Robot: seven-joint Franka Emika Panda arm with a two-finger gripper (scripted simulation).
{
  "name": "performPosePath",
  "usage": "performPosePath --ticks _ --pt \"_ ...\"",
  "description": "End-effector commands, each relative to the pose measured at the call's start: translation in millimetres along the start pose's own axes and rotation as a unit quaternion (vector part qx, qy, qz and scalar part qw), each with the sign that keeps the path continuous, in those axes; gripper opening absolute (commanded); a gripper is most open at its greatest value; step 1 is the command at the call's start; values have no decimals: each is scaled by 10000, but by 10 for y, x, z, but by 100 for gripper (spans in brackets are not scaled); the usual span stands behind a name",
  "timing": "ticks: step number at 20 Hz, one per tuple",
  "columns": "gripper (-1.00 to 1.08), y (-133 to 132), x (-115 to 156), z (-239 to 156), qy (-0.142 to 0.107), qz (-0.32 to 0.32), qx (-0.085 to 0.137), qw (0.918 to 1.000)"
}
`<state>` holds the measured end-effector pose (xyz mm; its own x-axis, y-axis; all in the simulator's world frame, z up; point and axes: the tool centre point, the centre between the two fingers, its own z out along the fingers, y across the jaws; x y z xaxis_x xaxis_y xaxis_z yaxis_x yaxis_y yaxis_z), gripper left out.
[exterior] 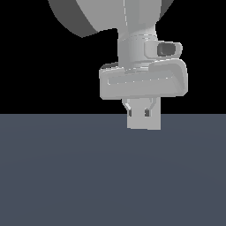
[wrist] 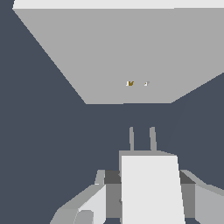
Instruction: Plug the charger into the wall socket.
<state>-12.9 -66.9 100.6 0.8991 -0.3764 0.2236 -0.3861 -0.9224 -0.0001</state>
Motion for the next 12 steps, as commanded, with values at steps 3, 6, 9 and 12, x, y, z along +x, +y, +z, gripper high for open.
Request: performPosePath --ticks 3,6,9,12 --pt "-100 2 -2 1 -3 4 -2 10000" --pt "-100 -5 -7 5 -4 -26 5 10000" --pt "-100 -5 -7 5 -4 -26 5 10000" --pt "-100 -4 -1 8 -6 -23 4 10000"
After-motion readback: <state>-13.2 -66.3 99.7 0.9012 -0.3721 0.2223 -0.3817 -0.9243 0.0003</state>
